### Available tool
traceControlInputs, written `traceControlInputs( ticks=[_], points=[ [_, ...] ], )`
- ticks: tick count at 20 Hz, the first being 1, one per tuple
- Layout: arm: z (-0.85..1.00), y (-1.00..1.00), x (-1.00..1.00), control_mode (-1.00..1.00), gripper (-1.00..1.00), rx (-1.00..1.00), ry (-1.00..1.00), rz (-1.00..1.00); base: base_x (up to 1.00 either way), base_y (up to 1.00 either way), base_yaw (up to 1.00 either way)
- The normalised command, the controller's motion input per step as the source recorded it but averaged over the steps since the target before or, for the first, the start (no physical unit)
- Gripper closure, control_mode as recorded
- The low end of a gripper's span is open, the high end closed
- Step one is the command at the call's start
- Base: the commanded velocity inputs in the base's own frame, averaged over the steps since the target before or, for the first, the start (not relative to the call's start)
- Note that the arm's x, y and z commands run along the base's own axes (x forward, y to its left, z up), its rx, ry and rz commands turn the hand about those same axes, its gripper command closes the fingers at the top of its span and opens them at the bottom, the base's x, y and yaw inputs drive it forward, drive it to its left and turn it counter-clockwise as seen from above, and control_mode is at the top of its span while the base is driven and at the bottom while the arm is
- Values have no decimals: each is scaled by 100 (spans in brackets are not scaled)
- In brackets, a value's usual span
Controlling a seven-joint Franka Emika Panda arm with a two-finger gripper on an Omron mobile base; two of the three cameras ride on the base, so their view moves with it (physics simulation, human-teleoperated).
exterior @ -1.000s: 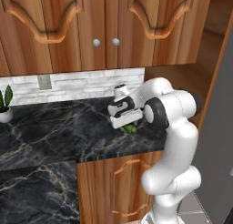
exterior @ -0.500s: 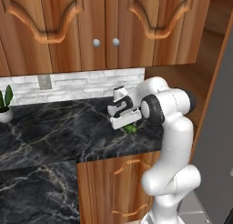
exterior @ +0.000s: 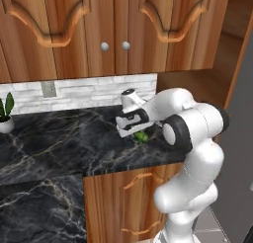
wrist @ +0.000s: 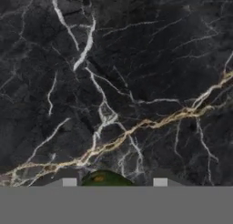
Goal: Place the lime and avocado inside the fridge drawer. Close the drawer after placing the vegetables.
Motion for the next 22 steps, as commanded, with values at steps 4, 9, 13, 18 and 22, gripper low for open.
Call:
traceControlInputs(
  ticks=[4,9,13,18,22],
  points=[
    [75,26,-99,-100,100,0,-35,0,0,0,0],
    [80,18,-100,-100,100,0,-25,-3,0,0,0],
    [84,11,-100,-100,100,0,-18,-5,0,0,0],
    [53,12,-79,-100,100,-1,-2,-6,0,0,0],
    [0,4,0,-100,100,-2,0,0,0,0,0]
  ],
)
